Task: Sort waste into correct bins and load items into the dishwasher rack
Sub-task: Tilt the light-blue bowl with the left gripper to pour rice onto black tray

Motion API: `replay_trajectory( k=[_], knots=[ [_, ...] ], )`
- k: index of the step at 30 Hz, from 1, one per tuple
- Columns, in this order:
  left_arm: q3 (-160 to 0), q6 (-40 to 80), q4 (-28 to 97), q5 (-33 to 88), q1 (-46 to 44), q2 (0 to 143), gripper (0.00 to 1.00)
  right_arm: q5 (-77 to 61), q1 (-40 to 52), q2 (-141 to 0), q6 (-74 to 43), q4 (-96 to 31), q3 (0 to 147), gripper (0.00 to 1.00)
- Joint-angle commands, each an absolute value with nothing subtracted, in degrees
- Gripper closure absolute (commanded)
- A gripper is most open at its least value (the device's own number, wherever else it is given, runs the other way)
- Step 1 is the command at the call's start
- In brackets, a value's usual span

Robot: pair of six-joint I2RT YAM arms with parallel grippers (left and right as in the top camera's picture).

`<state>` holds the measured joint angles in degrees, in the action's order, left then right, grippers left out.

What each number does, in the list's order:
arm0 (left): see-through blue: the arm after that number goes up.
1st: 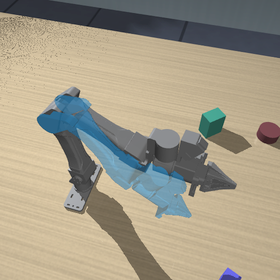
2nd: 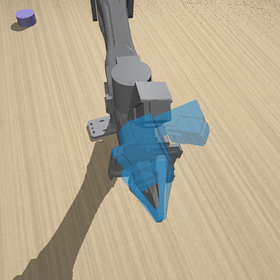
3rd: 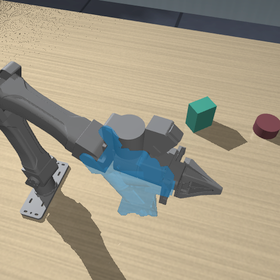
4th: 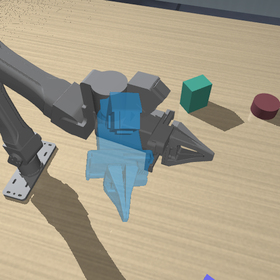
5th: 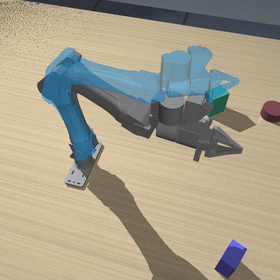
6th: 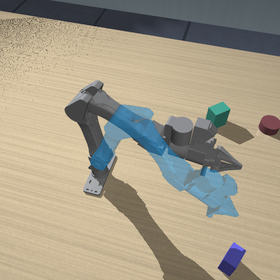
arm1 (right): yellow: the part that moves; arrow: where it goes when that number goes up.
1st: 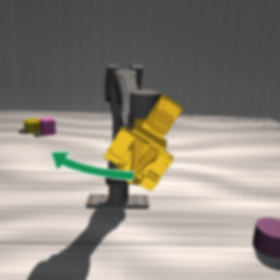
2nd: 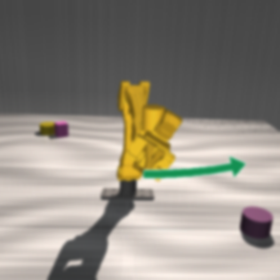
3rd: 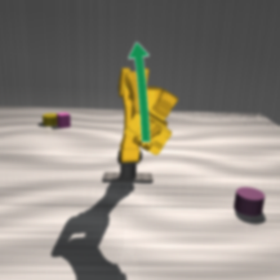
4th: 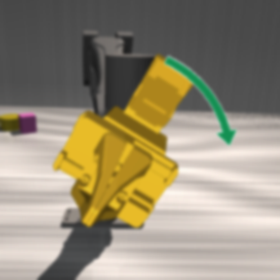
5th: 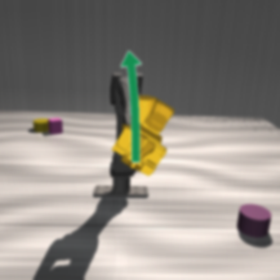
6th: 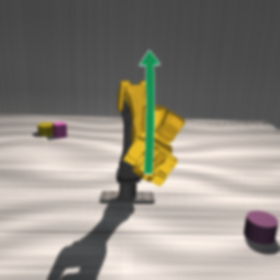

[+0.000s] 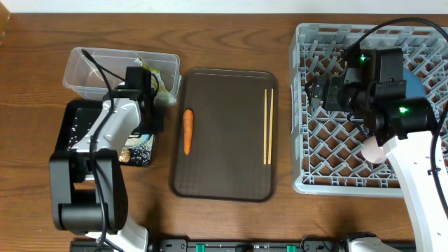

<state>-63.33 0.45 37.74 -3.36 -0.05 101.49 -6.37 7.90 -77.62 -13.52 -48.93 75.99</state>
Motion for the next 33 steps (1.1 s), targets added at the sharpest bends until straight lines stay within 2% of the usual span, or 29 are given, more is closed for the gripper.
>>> replay_trajectory(
  k=[1,7,9,10,18,24,33],
  knots=[
    [-63.2,1.9,38.5,-4.5,0.4,102.5,0.77,-5.8,7.9,-77.6,-12.8,-49.0,76.1,0.04],
    [-63.2,1.8,36.0,-4.3,0.4,102.6,0.81,-5.8,7.9,-77.6,-12.8,-48.6,76.1,0.04],
    [-63.2,1.8,35.4,-3.9,0.4,102.6,0.93,-5.8,7.9,-77.6,-12.8,-48.6,76.1,0.04],
    [-63.2,1.8,35.2,-3.9,0.4,102.6,0.94,-5.8,7.9,-77.6,-12.8,-48.6,76.1,0.03],
    [-63.3,1.8,35.8,-3.8,0.4,102.3,0.93,-5.8,7.9,-77.6,-12.8,-48.6,76.1,0.03],
    [-66.1,1.9,41.5,-1.1,0.4,97.3,0.94,-5.8,7.9,-77.6,-12.8,-47.7,76.1,0.03],
    [-66.7,2.9,45.2,15.3,3.4,84.3,0.94,-5.8,7.9,-77.6,-12.8,-47.4,76.1,0.03]
  ],
)
